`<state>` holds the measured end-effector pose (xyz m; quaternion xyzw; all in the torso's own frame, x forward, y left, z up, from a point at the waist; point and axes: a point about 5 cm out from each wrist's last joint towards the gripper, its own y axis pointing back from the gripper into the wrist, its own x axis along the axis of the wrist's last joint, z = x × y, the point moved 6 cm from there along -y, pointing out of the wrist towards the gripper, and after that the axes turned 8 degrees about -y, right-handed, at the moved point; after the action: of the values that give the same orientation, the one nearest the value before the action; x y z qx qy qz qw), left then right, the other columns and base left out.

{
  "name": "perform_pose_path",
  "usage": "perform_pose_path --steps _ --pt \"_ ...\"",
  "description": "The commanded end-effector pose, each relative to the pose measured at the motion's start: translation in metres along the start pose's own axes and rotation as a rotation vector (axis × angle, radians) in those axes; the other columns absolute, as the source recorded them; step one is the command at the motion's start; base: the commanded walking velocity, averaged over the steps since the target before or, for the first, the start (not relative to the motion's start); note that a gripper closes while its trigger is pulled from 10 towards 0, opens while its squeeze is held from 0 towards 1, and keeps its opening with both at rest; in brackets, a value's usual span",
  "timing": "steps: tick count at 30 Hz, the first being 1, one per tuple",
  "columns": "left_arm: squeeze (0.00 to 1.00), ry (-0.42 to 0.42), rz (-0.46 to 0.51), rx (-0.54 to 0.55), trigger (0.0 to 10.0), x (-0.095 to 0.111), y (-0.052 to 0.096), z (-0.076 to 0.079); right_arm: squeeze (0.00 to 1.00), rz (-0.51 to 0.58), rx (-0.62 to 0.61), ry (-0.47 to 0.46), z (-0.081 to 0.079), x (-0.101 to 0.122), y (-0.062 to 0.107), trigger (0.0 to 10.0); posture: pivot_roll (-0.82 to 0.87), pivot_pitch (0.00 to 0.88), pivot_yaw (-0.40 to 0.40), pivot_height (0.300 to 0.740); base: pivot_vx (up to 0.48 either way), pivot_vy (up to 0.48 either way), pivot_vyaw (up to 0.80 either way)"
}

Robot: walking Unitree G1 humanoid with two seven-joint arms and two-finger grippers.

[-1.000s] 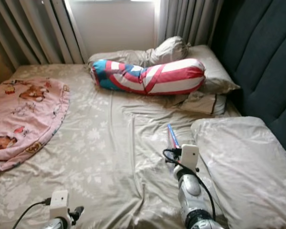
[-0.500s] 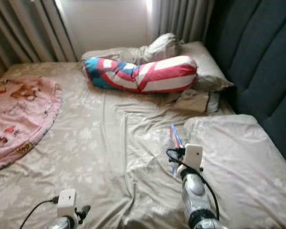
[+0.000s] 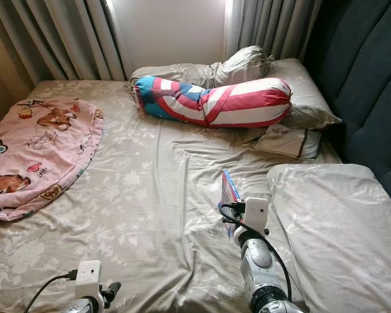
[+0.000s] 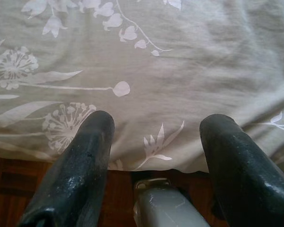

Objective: Clean up the room

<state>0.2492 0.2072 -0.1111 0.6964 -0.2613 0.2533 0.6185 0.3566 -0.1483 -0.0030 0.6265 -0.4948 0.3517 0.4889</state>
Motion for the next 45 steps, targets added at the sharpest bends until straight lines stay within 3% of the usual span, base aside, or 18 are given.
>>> perform_pose_path --steps 1,20,35,45 --pt "0.00 -0.014 -0.010 -0.003 10.0 -0.004 0.001 -0.001 0.00 0.073 0.028 0.001 -0.007 0.018 -0.005 10.0 -0.09 0.000 -0.017 0.740 0.000 0.000 0.00" --pt "0.00 -0.022 0.002 -0.005 10.0 0.000 0.000 0.002 0.00 0.062 -0.036 0.027 0.005 0.021 -0.006 10.0 -0.08 0.000 -0.016 0.740 0.000 0.000 0.00" --pt "0.00 -0.022 -0.002 -0.004 10.0 -0.001 0.000 0.000 0.00 0.060 -0.033 0.033 0.003 0.020 -0.006 10.0 -0.08 0.000 -0.013 0.631 0.000 0.000 0.00" --pt "0.00 -0.017 0.014 0.007 10.0 0.002 0.000 -0.002 0.00 0.117 0.007 -0.002 -0.003 0.028 -0.006 10.0 -0.08 0.001 -0.012 0.631 0.000 0.000 0.00"
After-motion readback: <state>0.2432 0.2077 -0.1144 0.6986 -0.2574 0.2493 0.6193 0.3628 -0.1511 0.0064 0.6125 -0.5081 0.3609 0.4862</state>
